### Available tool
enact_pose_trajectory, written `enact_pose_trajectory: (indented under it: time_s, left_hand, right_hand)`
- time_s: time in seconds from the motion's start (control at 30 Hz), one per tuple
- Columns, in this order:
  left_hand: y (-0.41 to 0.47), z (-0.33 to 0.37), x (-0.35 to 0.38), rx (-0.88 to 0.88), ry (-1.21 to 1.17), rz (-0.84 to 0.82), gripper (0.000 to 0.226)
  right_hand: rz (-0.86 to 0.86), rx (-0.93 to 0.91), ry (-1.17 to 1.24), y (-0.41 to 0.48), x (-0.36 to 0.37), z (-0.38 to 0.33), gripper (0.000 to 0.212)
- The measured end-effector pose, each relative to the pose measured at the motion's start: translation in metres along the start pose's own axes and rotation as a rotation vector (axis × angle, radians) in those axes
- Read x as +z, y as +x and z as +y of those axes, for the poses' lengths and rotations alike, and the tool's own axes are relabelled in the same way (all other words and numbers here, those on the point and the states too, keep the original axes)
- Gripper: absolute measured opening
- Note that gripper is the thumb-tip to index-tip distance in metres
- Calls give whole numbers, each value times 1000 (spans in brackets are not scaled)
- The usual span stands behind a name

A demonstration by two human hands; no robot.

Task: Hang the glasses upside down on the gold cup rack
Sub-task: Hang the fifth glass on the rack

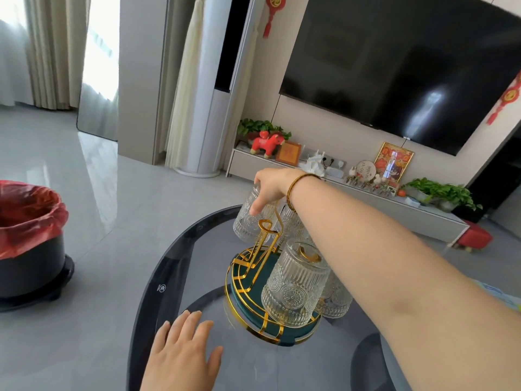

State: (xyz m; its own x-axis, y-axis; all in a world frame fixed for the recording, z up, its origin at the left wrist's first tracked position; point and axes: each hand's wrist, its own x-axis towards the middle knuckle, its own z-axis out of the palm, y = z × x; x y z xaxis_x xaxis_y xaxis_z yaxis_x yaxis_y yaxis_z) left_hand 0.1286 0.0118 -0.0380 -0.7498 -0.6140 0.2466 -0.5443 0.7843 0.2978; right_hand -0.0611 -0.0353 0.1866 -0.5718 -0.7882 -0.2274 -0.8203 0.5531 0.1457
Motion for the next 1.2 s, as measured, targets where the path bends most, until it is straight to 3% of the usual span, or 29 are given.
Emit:
enact_pose_trajectory:
  time_s: [0.2,0.33,0.67,0.77,0.93,1.07,1.2]
  left_hand:
    - [-1,0,0,-33,48,-68,30]
    - [-1,3,-1,-78,-13,-121,52]
    - [3,3,-7,-93,-43,-70,46]
    - [2,3,-9,-55,-7,-31,49]
    - [-5,5,-2,-86,-93,-22,43]
    - [-8,6,-10,-73,-119,4,43]
    - [-18,16,-18,-71,-84,-43,35]
  right_hand:
    - [-38,28,-80,6,7,-2,75]
    - [-39,37,-78,8,9,-2,74]
    - [25,0,-11,4,8,2,79]
    - [158,-34,83,-9,4,7,68]
    - [454,-56,214,-44,0,27,26]
    - [697,-61,385,-88,7,62,26]
    - [794,-13,570,-140,40,107,20]
